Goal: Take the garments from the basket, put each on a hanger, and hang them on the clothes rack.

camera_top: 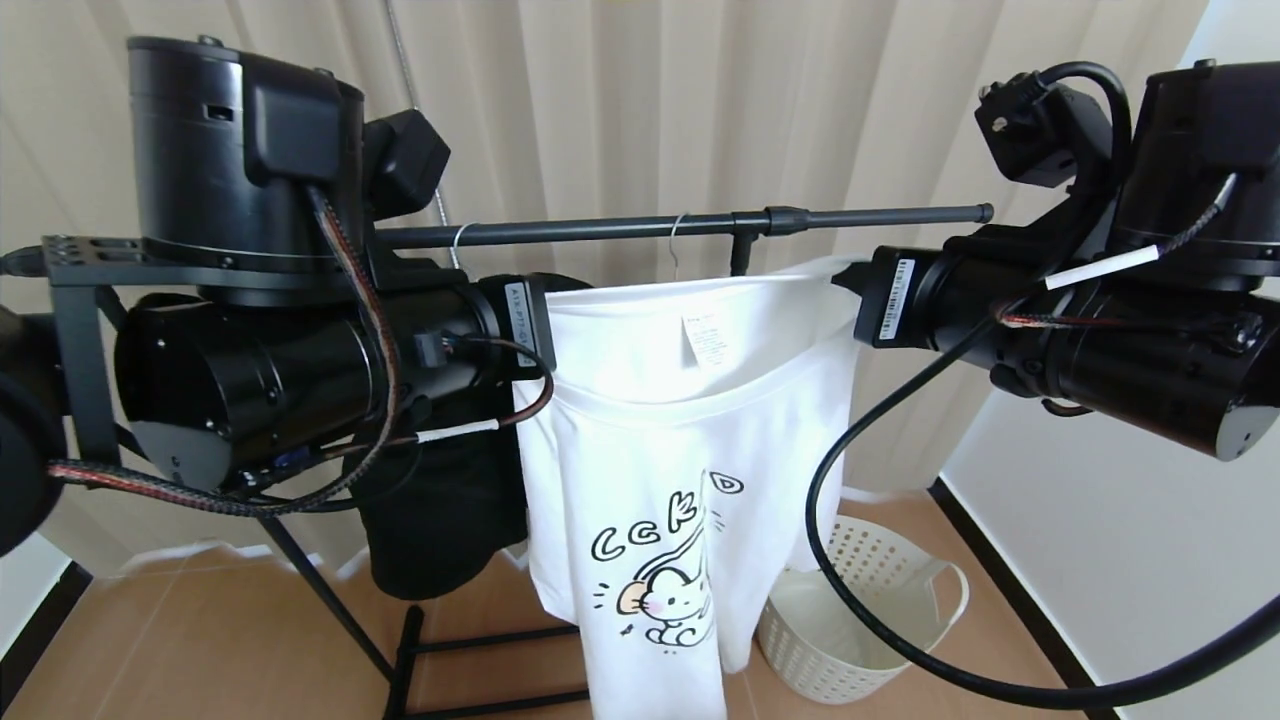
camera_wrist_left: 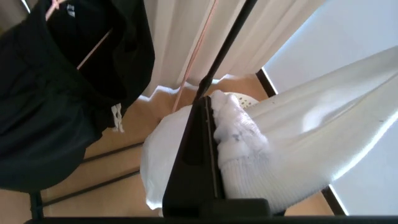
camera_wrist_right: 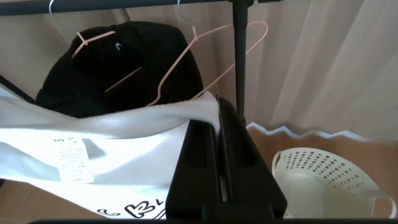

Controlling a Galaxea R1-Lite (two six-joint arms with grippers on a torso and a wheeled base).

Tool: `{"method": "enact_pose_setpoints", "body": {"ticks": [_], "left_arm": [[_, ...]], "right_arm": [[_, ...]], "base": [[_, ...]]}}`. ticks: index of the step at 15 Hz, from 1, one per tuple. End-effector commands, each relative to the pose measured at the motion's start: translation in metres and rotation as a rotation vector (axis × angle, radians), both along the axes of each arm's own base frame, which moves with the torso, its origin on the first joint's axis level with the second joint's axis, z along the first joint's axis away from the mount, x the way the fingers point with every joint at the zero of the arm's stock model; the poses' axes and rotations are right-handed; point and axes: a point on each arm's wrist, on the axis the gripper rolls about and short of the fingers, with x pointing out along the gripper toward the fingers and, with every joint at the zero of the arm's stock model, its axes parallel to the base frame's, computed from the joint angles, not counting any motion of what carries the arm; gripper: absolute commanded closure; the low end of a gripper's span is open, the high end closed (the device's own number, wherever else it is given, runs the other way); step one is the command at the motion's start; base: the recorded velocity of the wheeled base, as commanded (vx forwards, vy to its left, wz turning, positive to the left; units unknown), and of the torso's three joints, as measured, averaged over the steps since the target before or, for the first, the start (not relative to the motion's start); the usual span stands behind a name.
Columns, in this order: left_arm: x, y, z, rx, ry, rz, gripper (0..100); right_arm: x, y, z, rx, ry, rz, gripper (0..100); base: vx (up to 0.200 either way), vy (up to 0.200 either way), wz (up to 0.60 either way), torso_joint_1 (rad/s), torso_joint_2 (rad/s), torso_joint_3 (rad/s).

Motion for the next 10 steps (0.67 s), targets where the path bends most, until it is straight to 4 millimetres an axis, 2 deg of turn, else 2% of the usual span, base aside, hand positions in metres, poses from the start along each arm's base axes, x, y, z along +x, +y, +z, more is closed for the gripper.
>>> {"method": "enact_pose_setpoints", "body": {"ticks": [1,5,8,10], "left_arm": [[-0.007,0.006,0.011,-0.019,-0.033,-0.001,100],[-0.009,0.009,0.012,-0.022,-0.037,0.001,100],[-0.005,0.008,0.012,-0.02,-0.035,0.006,100],[0.003,0.006,0.009,-0.018,-0.028,0.007,100]], "right_arm": [[0.0,-0.002,0.007,0.028,-0.015,-0.006,100],[-0.011,-0.007,0.02,0.055,-0.028,0.0,100],[-0.012,-0.009,0.018,0.018,0.016,-0.001,100],[-0.023,-0.005,0.016,-0.014,0.055,0.034,100]], "base": [[0.0,0.0,0.0,0.0,0.0,0.0],[0.0,0.0,0.0,0.0,0.0,0.0],[0.0,0.0,0.0,0.0,0.0,0.0],[0.0,0.0,0.0,0.0,0.0,0.0]]}}
